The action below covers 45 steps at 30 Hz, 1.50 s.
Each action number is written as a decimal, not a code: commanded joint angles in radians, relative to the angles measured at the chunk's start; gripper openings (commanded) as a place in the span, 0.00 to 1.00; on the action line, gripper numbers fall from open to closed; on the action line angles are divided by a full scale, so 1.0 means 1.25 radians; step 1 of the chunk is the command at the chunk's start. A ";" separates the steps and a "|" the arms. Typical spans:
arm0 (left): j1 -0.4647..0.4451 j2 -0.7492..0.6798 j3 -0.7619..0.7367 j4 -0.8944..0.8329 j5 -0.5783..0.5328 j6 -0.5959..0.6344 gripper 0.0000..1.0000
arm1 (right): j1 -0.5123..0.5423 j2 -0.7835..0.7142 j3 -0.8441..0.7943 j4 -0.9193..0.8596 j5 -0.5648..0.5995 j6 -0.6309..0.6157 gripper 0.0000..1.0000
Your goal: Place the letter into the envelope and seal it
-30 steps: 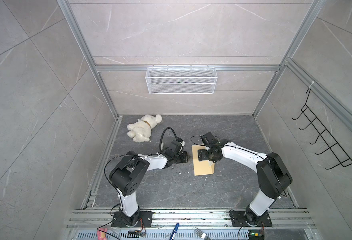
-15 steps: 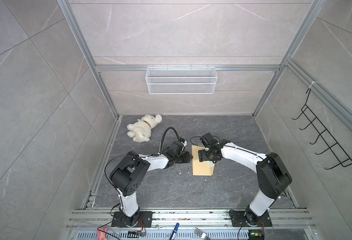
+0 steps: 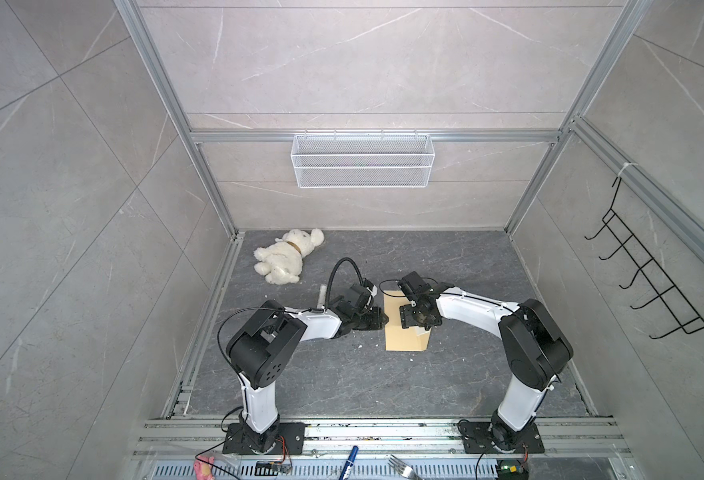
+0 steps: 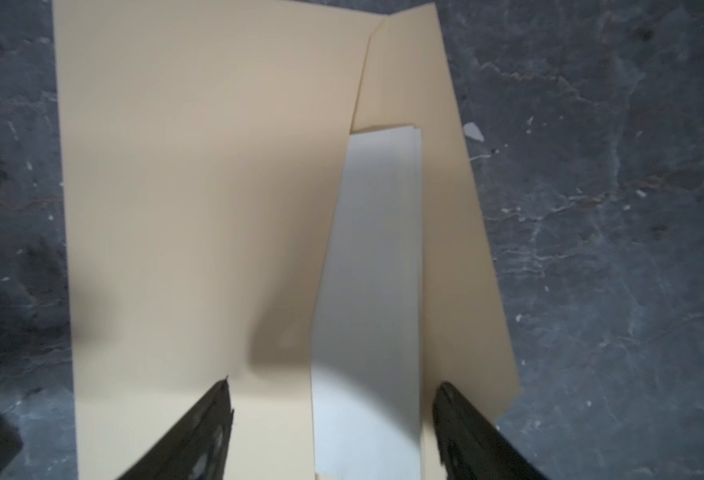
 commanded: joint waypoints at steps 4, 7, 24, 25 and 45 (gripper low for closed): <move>-0.008 0.020 0.029 0.021 0.013 -0.005 0.33 | -0.007 0.021 -0.019 0.023 -0.001 0.016 0.74; -0.009 0.025 0.029 0.022 0.012 -0.007 0.30 | -0.011 0.026 -0.026 0.036 -0.015 0.020 0.73; -0.014 0.054 0.031 0.032 0.018 -0.014 0.20 | -0.015 0.031 -0.041 0.079 -0.066 0.026 0.71; -0.015 0.054 0.031 0.032 0.018 -0.014 0.19 | -0.015 0.032 -0.042 0.081 -0.070 0.027 0.70; -0.016 0.070 0.029 0.040 0.018 -0.018 0.18 | -0.015 0.047 -0.054 0.132 -0.150 0.063 0.67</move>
